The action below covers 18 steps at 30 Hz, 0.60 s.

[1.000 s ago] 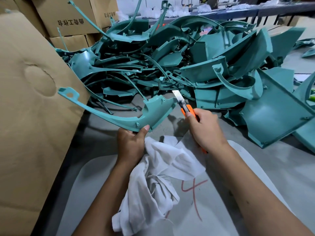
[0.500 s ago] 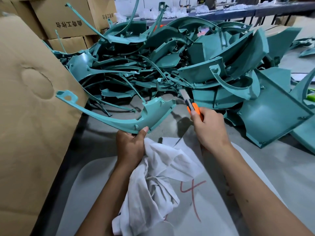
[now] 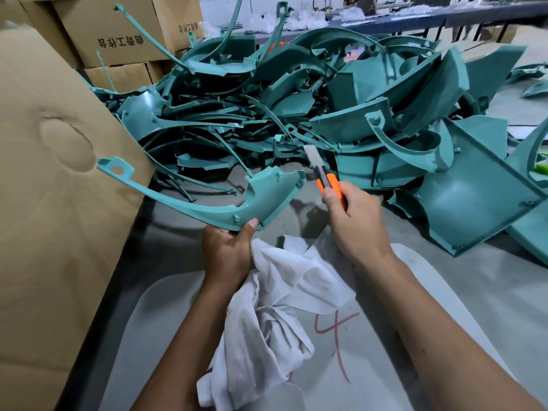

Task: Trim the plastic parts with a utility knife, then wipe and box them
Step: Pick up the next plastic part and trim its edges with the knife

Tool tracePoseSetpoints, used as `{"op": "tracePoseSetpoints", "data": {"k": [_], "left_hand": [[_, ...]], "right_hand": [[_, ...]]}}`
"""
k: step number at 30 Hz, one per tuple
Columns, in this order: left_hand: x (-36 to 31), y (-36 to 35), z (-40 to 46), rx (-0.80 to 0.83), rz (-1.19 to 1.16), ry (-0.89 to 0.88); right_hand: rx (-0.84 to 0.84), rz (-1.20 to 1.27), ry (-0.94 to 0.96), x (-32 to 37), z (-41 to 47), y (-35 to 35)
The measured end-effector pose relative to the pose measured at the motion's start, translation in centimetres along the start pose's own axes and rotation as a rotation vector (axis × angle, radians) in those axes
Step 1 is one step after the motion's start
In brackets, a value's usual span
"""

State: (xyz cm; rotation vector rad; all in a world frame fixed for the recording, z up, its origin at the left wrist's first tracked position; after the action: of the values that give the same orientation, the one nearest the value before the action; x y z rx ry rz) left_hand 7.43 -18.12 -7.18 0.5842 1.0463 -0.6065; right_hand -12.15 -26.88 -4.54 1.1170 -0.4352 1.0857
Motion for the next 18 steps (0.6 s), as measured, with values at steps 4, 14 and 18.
{"op": "tracePoseSetpoints", "data": {"k": [4, 14, 18], "left_hand": [[0.2, 0.0, 0.0, -0.009, 0.003, -0.005], [0.3, 0.0, 0.0, -0.019, 0.0, 0.024], [0.0, -0.2, -0.1, -0.011, -0.013, 0.03]], "right_hand": [[0.167, 0.063, 0.103, 0.8, -0.7, -0.8], [0.139, 0.197, 0.067, 1.4, -0.5, 0.3], [0.206, 0.045, -0.016, 0.7, 0.0, -0.1]]}}
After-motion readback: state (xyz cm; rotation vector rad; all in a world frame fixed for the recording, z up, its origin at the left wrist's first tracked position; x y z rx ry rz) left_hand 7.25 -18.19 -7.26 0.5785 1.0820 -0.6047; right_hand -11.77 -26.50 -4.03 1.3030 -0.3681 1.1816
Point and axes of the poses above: each hand's wrist, its own z-axis towards the middle knuckle, its own y-axis out of the back of the hand, x = y × z, the point moved 1 cm from there along z, towards the middle knuckle
